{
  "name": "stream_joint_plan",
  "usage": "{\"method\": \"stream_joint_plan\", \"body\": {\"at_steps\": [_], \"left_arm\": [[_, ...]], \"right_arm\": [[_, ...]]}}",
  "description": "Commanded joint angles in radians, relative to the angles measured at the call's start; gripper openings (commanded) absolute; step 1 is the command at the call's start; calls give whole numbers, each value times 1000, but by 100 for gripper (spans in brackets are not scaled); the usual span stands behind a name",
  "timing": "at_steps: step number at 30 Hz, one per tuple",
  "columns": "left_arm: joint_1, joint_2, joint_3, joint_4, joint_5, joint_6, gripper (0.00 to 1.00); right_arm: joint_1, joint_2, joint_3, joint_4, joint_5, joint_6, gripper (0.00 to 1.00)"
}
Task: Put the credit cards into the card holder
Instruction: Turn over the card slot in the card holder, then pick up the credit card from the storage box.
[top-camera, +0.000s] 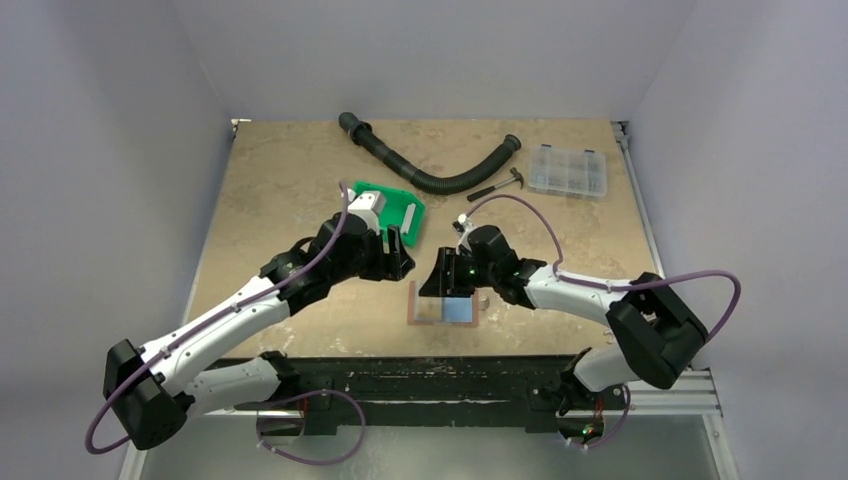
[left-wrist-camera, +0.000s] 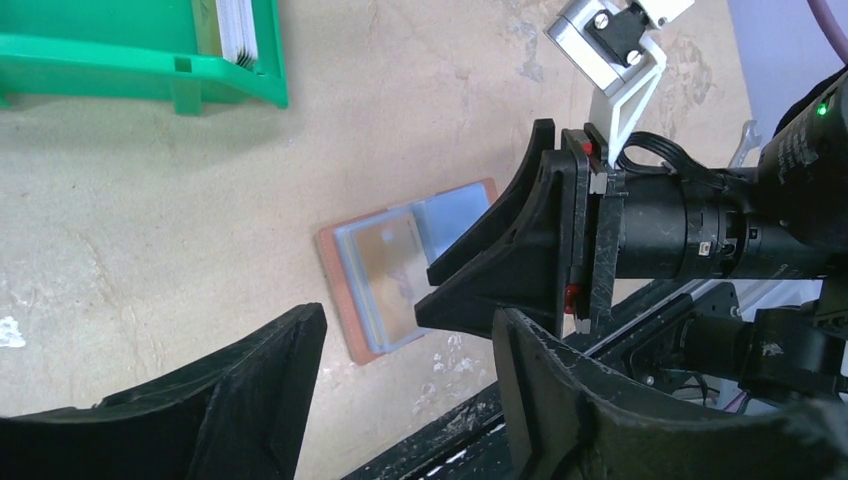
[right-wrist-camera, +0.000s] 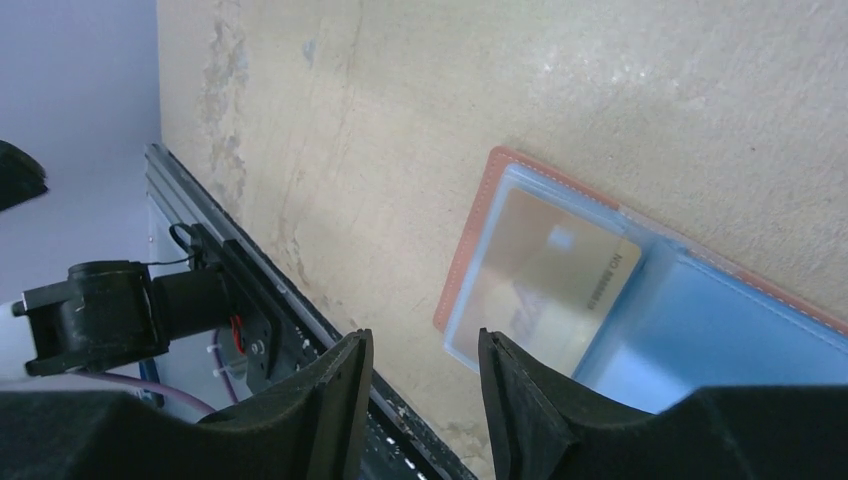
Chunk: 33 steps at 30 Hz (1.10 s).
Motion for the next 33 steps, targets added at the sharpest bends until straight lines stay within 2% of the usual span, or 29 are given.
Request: {"method": "stream_joint_plan", "body": {"at_steps": [1,5,10,13,18,23,27,33], "left_arm": [[19,15,76,-22,-6,52,69],[30,116,145,-29,-42,101,79],[63,279,236,-11,-47,158,89],[118,391,289,13,6,181,92],[210,578,388,56,132,199,96],[225,734,471,99,123,217,97],[228,793,521,96,71,237,96],[232,873,573,66,79,255,96]], "right_arm": [[11,16,-36,69,21,51,51],[26,42,-10,58,27,32,51],[15,12,77,-100,60,-66,54],[-1,-43,88,-158,97,-102,56],[-58,-94,44,-151,67,-136,57],[-93,-108,2,-138,13,-167,56],[-104,-138,-32,-125,-3,-170,56],[-110,-155,-55,-118,-18,-169,56]]}}
